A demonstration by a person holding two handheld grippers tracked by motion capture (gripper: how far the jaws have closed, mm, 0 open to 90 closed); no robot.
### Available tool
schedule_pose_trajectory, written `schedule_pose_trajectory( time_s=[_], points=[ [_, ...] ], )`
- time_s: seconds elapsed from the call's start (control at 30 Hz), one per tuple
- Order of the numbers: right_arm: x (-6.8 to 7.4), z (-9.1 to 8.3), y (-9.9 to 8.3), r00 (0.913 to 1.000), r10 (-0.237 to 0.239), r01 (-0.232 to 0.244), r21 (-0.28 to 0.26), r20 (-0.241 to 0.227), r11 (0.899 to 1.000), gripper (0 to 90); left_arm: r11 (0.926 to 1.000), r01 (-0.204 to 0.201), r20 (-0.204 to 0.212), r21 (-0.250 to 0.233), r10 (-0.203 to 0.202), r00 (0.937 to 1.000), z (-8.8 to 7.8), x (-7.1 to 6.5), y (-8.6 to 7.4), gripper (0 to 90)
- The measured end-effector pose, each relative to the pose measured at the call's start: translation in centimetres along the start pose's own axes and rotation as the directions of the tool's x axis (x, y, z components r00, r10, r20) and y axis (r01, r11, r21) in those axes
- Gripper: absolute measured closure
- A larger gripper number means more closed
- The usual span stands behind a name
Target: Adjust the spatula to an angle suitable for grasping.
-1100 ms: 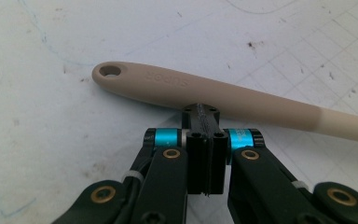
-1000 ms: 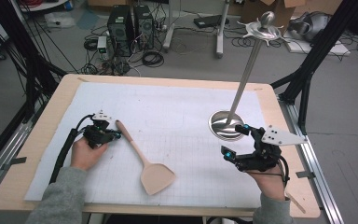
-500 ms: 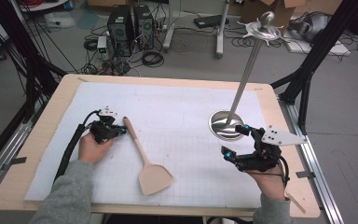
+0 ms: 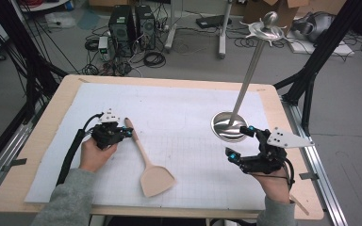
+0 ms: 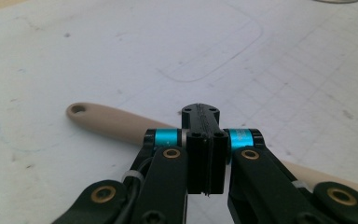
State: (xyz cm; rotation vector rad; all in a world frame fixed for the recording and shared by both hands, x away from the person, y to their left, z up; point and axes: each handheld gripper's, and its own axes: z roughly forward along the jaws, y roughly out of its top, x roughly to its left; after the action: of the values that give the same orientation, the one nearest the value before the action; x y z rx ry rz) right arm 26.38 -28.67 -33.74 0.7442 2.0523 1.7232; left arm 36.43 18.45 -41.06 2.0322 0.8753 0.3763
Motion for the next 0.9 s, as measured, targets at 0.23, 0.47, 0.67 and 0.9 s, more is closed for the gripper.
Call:
schedule_pose_trajectory(
  time_s=[0.23, 0.47, 0.67, 0.9],
  points=[
    [0.0, 0.1, 0.0, 1.0000, 0.001, -0.001, 0.005, -0.004, 1.000, 8.1, 0.9993, -0.020, 0.054, 0.032, 0.019, 0.9984, 1.2, -2.4, 0.3, 89.2],
    [0.0, 0.0, 0.0, 1.0000, 0.001, -0.001, 0.002, -0.002, 1.000, 8.1, 0.9974, -0.034, 0.101, 0.064, 0.027, 0.9945, 3.0, -4.5, -0.2, 89.2],
    [0.0, 0.0, 0.0, 1.0000, 0.006, -0.005, 0.000, -0.003, 1.000, 8.1, 0.9959, -0.035, 0.135, 0.083, 0.023, 0.9905, 3.7, -5.7, -0.3, 89.2],
    [0.0, -0.1, 0.0, 1.0000, 0.006, -0.006, -0.001, -0.002, 1.000, 8.1, 0.9892, -0.058, 0.154, 0.134, 0.037, 0.9873, 4.2, -6.7, -0.8, 89.2]
  ],
)
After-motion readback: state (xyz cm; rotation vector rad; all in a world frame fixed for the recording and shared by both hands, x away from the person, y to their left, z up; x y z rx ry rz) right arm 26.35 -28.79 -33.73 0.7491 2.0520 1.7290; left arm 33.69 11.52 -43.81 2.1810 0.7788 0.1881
